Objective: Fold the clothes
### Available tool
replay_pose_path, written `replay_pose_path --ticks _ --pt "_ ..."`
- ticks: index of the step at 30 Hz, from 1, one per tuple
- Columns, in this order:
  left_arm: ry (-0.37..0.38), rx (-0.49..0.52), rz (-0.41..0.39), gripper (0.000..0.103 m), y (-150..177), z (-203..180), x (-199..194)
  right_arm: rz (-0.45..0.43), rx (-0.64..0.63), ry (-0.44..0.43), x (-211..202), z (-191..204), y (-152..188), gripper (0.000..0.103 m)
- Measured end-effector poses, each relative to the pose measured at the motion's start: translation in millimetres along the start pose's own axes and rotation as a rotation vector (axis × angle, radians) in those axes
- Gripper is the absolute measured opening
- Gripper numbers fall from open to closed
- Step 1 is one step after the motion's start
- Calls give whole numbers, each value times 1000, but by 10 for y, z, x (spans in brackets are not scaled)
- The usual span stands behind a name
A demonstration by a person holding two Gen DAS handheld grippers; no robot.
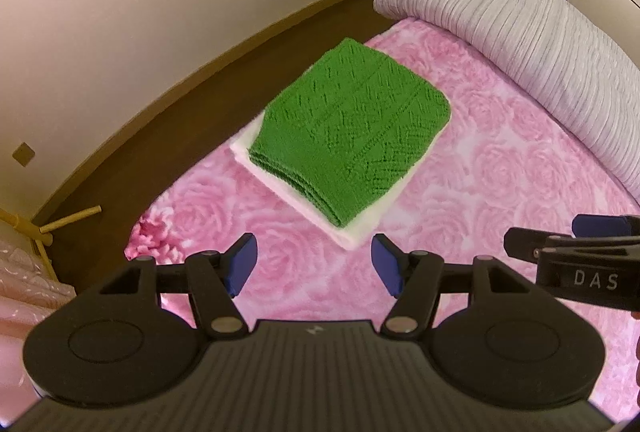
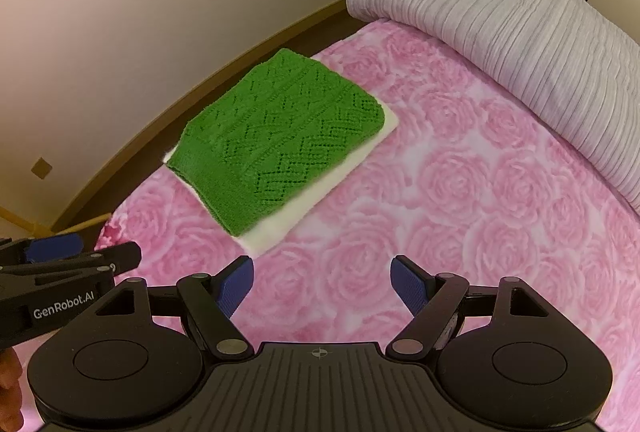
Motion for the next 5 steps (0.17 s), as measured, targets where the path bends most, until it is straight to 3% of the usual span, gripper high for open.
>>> replay_pose_path --ticks 5 --pt "-8 3 -21 60 -8 56 -75 -11 -3 4 -51 50 5 79"
Point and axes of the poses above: each gripper's, at about its wrist camera, not at the fingertips, and x roughly the way its jaws point, z to its left, y to its underside, the point moved 3 cm from there along x, roughly the way its jaws point, and after that the axes turned 13 degrees about -z, right-handed, at the moved point
